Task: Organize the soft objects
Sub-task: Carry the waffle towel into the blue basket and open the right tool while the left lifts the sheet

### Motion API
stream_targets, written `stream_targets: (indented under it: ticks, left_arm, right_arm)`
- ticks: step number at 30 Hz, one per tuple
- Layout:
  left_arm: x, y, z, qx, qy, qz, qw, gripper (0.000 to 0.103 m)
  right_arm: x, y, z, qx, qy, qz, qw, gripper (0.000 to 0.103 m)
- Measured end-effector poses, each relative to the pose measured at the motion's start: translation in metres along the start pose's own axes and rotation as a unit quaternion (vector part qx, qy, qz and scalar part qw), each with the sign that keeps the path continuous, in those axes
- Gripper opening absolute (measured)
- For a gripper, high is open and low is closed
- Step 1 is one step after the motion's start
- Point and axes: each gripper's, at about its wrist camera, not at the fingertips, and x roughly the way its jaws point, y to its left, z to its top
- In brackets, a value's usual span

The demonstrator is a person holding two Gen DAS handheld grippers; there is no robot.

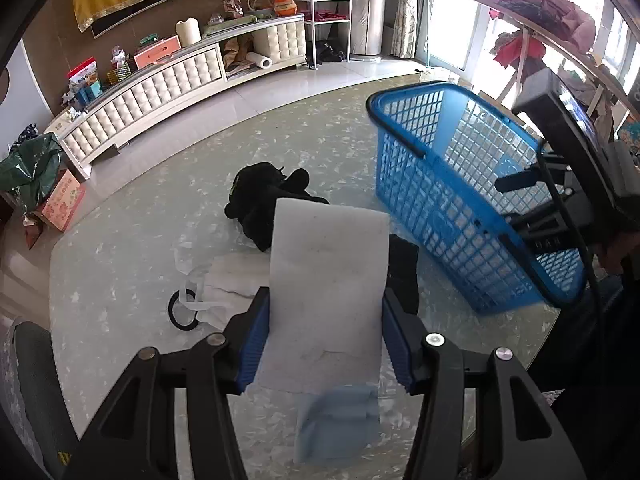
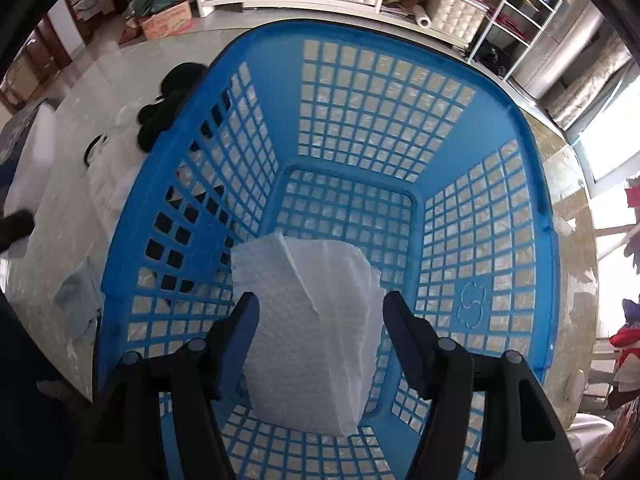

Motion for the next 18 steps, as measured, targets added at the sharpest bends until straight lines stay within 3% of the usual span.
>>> stream_targets:
  ticks: [7,14,18]
  left_arm:
    - [-0.004,0.000,0.001,-0.003,-0.008,0.003,1.0000,0.051]
    - [-0.006,-0.001,-0.001,-0.001,-0.014,0.008,0.9999,0.051]
    - [-0.007,-0.004,0.001,0.000,-0.019,0.007,0.9998,0.051]
  right_arm:
    - [-0.015,0.016,-0.009,-0.010,-0.014,-0.025,1.000,0.072]
    - [-0.025,-0.003,-0.017,0.010,-0.026,-0.025,0.999,0.103]
    - [-0.034,-0.008,-0.023,0.014,-0.037,-0.012,0.999,0.103]
